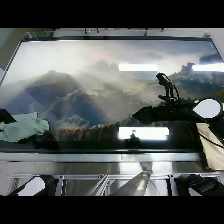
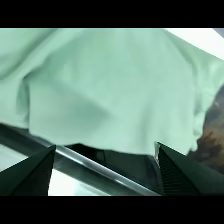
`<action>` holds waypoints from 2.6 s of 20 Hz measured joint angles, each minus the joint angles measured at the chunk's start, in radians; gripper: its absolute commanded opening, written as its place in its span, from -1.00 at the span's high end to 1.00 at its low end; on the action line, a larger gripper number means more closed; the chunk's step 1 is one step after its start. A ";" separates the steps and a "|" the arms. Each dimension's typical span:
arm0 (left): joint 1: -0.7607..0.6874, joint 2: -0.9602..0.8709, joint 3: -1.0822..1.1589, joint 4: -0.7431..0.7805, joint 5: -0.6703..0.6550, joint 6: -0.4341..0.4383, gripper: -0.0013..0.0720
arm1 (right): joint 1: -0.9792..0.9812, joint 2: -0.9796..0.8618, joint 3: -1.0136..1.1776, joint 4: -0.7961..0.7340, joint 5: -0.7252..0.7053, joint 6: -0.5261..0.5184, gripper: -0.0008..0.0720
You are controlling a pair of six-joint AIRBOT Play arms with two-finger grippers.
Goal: Fold the shirts.
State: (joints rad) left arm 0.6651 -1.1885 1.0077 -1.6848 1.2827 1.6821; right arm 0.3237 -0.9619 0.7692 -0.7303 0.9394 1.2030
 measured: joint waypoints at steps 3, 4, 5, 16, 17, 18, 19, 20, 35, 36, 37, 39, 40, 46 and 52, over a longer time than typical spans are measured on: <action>-0.028 -0.123 0.002 0.010 -0.035 -0.006 -0.99 | 0.000 0.000 0.000 0.000 0.000 0.000 0.92; -0.044 -0.159 0.002 0.011 -0.050 -0.006 -0.99 | 0.000 0.000 0.000 0.000 0.000 0.000 0.92; -0.061 -0.190 0.003 0.013 -0.061 -0.006 -0.90 | 0.000 0.000 0.000 0.000 0.000 0.000 0.92; -0.449 -0.320 0.279 -0.380 0.029 0.136 0.91 | 0.000 0.000 0.000 0.000 0.000 0.000 0.92; -0.516 -0.312 0.319 -0.439 0.039 0.157 0.91 | 0.000 0.000 0.000 0.000 0.000 0.000 0.92; -0.592 -0.306 0.362 -0.489 0.052 0.177 0.91 | 0.000 0.000 0.000 0.000 0.000 0.000 0.92; -0.667 -0.303 0.397 -0.523 0.061 0.190 0.91 | 0.000 0.000 0.000 0.000 0.000 0.000 0.92; -0.737 -0.304 0.428 -0.540 0.071 0.203 0.91 | 0.000 0.000 0.000 0.000 0.000 0.000 0.92; -0.983 -0.489 0.533 -0.611 0.333 0.220 -0.99 | -0.041 0.000 0.000 0.082 0.014 0.051 -0.39; -0.962 -0.480 0.531 -0.608 0.363 0.217 -0.99 | -0.068 0.000 0.000 0.085 0.025 0.065 -0.39; -0.937 -0.463 0.520 -0.599 0.380 0.217 -0.99 | -0.098 -0.002 0.000 0.084 0.039 0.074 -0.39; -0.872 -0.407 0.452 -0.556 0.375 0.214 -0.99 | -0.168 -0.017 0.000 0.056 0.074 0.089 -0.39; -0.839 -0.375 0.401 -0.548 0.349 0.211 -0.99 | -0.201 -0.032 0.000 0.024 0.095 0.100 -0.39; -0.731 -0.290 0.020 -0.692 0.089 0.304 -0.96 | -0.223 -0.229 -0.037 -0.096 0.143 0.147 -0.36; -0.818 -0.474 0.068 -0.853 -0.035 0.389 -0.96 | -0.087 -0.459 -0.051 0.093 0.074 0.021 -0.01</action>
State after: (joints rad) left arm -0.1528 -1.6623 1.0756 -2.5381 1.2480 2.0712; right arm 0.2367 -1.4204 0.7185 -0.6376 1.0130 1.2236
